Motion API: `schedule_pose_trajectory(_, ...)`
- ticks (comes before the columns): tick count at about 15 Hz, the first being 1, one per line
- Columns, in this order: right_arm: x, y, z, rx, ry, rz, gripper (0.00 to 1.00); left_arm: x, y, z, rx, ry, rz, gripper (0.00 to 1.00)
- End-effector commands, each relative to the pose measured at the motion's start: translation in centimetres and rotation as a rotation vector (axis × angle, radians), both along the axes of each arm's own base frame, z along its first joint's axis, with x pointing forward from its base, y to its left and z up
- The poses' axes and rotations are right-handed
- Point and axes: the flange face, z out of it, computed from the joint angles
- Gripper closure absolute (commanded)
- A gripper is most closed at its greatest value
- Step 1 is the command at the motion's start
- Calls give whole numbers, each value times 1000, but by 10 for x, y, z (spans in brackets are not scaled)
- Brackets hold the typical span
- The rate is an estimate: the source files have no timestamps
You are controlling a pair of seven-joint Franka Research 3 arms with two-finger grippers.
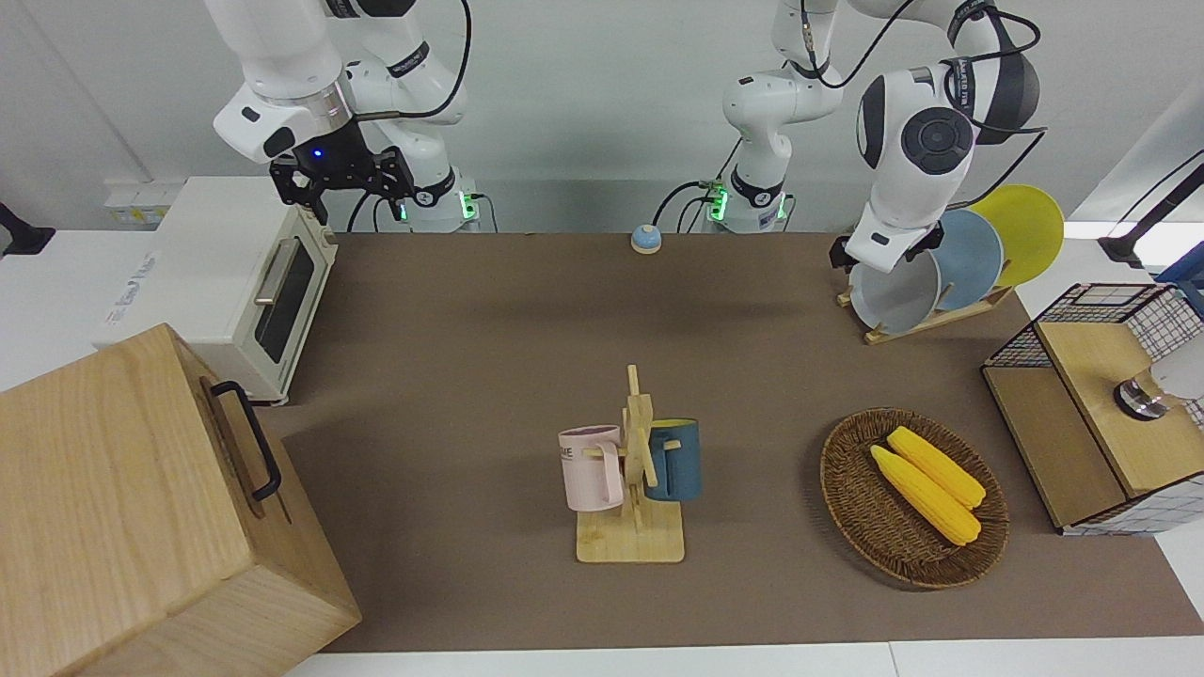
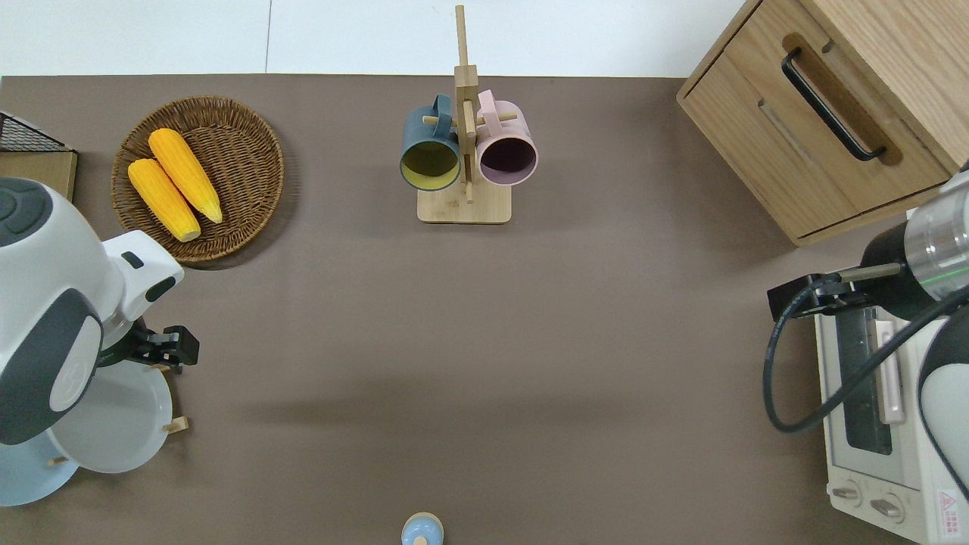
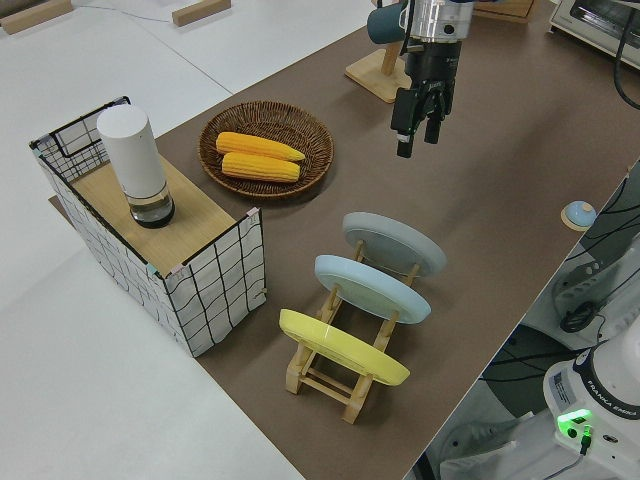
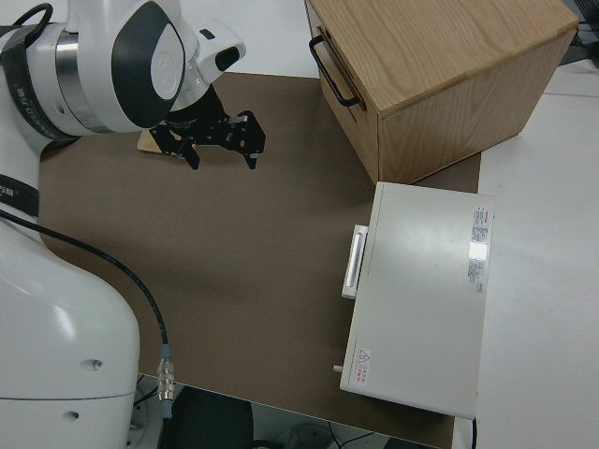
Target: Pick gray plate from table and place it on lower plate rack with left arm
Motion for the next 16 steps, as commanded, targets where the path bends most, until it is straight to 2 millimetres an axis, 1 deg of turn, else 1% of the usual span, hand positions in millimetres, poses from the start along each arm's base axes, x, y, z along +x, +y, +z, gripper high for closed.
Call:
schedule_pose_trajectory(1, -2, -2, 4, -8, 1, -15, 17, 5, -9, 24, -163, -40, -3, 5)
schedule_pose_trajectory(3, -2, -2, 4, -8, 1, -15, 17, 8, -12, 35, -209, -60, -14, 2)
schedule_pose_trajectory(5, -2, -2, 4, -9, -1, -15, 17, 11, -13, 55, -240, -94, -43, 2)
schedule_pose_trajectory(6, -2, -3, 4, -8, 1, -16, 17, 13, -8, 68, -264, -117, -38, 2)
schedule_pose_trajectory(8, -2, -2, 4, -8, 1, -15, 17, 16, -5, 85, -303, -150, -25, 2)
schedule_pose_trajectory(13, -2, -2, 4, -8, 1, -15, 17, 19, -6, 108, -305, -197, -34, 2)
schedule_pose_trajectory(15, -2, -2, 4, -8, 0, -15, 17, 20, -10, 115, -301, -211, -43, 2)
schedule_pose_trajectory(16, -2, -2, 4, -8, 1, -15, 17, 20, -10, 121, -303, -224, -46, 2)
